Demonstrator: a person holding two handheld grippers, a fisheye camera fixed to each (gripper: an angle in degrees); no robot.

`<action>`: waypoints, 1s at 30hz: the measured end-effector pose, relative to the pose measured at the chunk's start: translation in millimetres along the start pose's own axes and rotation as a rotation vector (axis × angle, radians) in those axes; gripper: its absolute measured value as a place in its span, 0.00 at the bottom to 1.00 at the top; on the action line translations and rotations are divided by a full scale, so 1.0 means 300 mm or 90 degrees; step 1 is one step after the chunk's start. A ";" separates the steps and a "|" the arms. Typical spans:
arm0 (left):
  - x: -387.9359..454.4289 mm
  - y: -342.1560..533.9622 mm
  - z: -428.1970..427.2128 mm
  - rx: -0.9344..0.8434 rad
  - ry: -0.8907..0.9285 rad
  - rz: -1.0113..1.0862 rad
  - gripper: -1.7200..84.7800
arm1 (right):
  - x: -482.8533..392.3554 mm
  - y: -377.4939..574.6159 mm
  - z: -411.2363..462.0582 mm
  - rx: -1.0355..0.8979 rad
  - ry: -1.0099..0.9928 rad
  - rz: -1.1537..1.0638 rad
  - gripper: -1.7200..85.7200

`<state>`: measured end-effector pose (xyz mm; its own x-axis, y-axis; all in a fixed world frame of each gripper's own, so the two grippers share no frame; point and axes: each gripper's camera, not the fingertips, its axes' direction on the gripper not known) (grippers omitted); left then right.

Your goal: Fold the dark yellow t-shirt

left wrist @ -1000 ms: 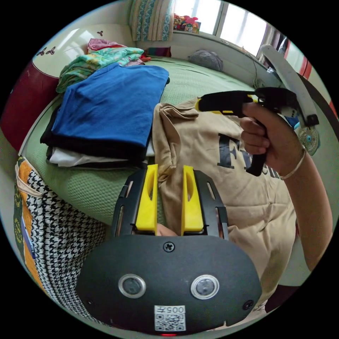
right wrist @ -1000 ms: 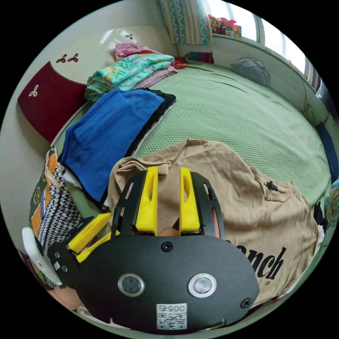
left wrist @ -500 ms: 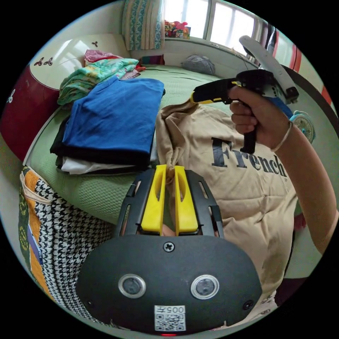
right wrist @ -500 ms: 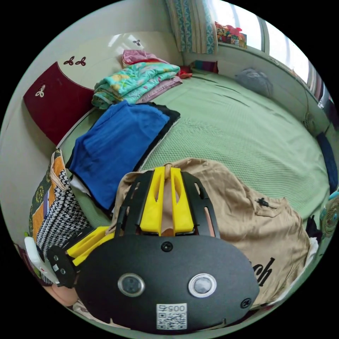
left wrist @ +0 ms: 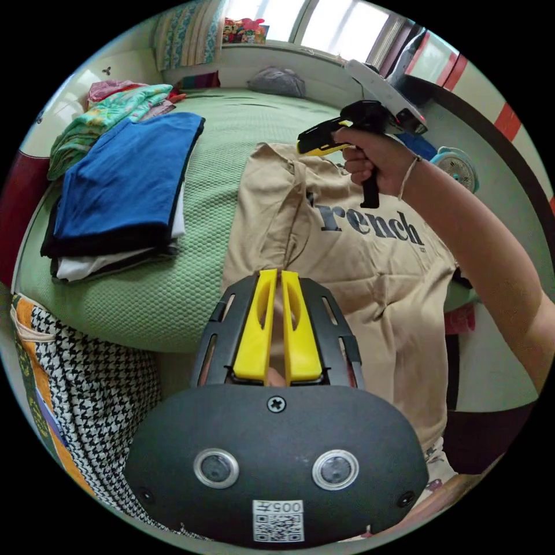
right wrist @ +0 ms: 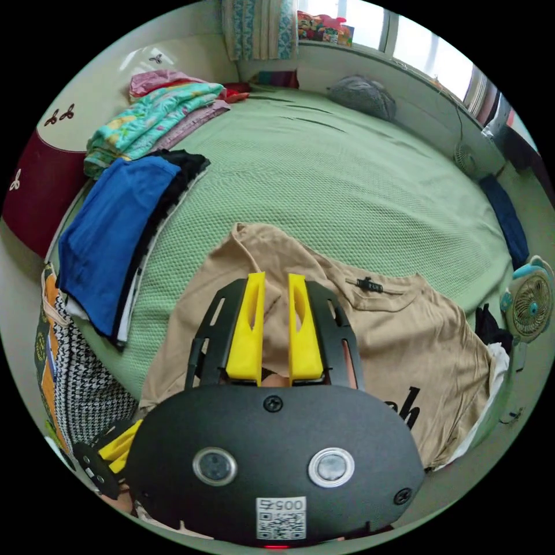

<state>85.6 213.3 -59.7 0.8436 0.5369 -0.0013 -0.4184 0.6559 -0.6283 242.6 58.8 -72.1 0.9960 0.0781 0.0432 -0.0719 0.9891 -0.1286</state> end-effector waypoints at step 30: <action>0.295 -0.098 0.102 -0.036 -0.013 0.084 0.09 | 0.413 0.426 -0.284 0.059 0.009 0.094 0.09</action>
<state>162.3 257.7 -17.5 0.7753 0.6275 -0.0716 -0.5050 0.5480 -0.6668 361.4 184.2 -167.7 0.9749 0.2221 0.0172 -0.2213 0.9744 -0.0400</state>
